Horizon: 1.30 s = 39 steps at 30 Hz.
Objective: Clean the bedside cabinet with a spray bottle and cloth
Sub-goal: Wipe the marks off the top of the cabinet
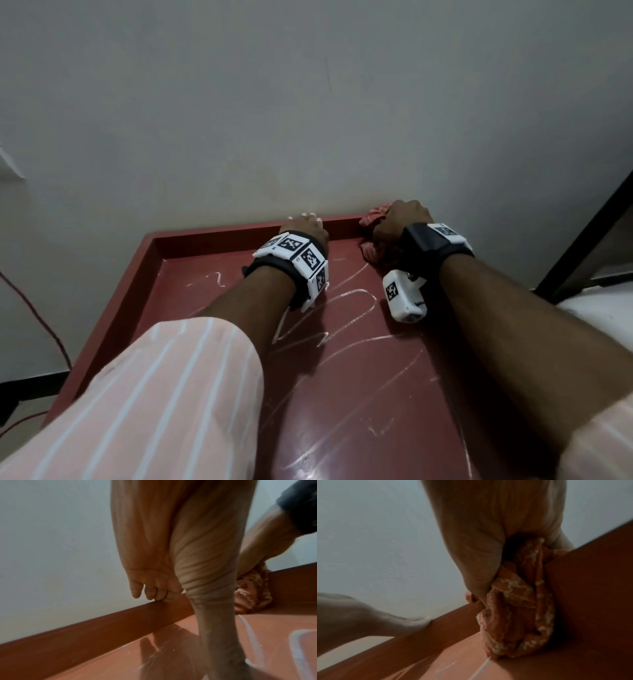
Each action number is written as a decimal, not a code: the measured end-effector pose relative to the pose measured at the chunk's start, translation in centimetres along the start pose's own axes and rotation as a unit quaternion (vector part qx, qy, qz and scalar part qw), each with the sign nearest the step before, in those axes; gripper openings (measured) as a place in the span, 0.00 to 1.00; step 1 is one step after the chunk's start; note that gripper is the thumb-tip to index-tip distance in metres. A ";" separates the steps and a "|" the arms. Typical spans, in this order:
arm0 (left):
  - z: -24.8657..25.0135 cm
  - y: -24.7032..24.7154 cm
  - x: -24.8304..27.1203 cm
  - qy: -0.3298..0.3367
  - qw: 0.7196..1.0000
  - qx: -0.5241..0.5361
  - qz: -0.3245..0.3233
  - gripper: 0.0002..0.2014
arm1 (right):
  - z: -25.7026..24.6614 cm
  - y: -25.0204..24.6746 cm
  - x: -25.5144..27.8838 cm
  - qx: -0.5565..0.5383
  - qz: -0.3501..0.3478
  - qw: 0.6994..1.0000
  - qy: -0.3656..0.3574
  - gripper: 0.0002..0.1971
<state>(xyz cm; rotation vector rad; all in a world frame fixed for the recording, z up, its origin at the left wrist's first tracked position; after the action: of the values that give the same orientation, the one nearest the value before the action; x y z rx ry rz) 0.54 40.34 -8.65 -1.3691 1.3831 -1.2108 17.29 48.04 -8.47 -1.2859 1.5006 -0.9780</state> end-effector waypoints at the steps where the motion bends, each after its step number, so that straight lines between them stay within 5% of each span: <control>1: 0.2 -0.1 0.1 -0.006 1.000 -0.003 -0.002 0.30 | 0.5 0.2 0.2 -0.002 -0.005 1.000 0.005 0.25; 3: 0.6 -0.3 0.1 -0.012 1.000 0.009 -0.011 0.35 | 1.4 0.4 0.4 -0.017 -0.006 1.000 0.022 0.25; 6: 2.4 -1.1 0.5 0.027 0.996 0.085 -0.020 0.56 | 0.5 0.0 -0.8 -0.083 -0.001 0.996 0.033 0.21; 8: 4.6 -1.2 0.6 0.052 0.987 0.151 -0.029 0.60 | -0.4 0.2 -1.5 -0.106 -0.008 0.994 0.014 0.16; 11: 7.2 -0.2 0.9 0.042 0.981 0.189 -0.033 0.44 | -0.9 0.3 -1.6 -0.117 -0.018 0.993 -0.017 0.08; 14: 7.1 0.8 2.2 0.035 0.978 0.191 -0.079 0.58 | -0.6 -0.5 -0.5 -0.136 -0.001 0.991 0.002 0.14; 18: 5.8 0.4 3.6 0.014 0.982 0.176 -0.070 0.35 | 0.8 -1.0 2.0 -0.084 -0.028 0.996 -0.021 0.12; 20: 6.1 -0.1 3.7 0.018 0.985 0.157 -0.066 0.36 | 2.2 -1.3 3.9 -0.044 -0.056 0.997 -0.025 0.14; 23: 6.7 -0.7 3.6 0.026 0.987 0.140 -0.077 0.36 | 3.6 -1.1 6.0 0.010 -0.095 0.995 -0.010 0.31; 26: 7.1 -0.8 3.4 0.039 0.989 0.112 -0.089 0.41 | 3.3 -1.3 5.2 -0.037 -0.105 0.994 -0.014 0.10; 29: 7.4 -0.1 2.7 0.022 0.991 0.104 -0.079 0.50 | 2.4 -1.4 3.6 -0.054 -0.099 0.992 -0.050 0.09; 32: 7.7 0.2 2.6 0.026 0.990 0.108 -0.092 0.30 | 1.1 0.3 -0.1 -0.063 -0.079 0.994 -0.046 0.05; 33: 7.7 0.3 2.3 0.026 0.990 0.115 -0.077 0.22 | 1.0 1.5 -2.3 -0.070 -0.072 0.994 -0.045 0.11; 35: 7.7 0.5 1.8 0.020 0.992 0.114 -0.048 0.19 | 0.6 2.3 -4.3 -0.085 -0.053 0.995 -0.024 0.13; 39: 7.8 0.8 2.1 -0.010 0.991 0.104 -0.084 0.49 | -0.7 -0.1 -0.5 -0.090 -0.051 0.994 -0.017 0.06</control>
<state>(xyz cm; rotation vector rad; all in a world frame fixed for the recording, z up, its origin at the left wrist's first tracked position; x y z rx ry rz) 7.84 37.55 -10.84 -1.3672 1.1096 -1.4053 16.66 48.49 -8.17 -1.5138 1.5364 -0.8970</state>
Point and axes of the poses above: each hand's wrist, its own x-axis away from the middle knuckle, its own y-axis out of the palm, z = x × y, the point moved 5 cm from there along -x, towards the middle knuckle, and after that the axes turned 4 degrees about z, right-handed, at the moved point
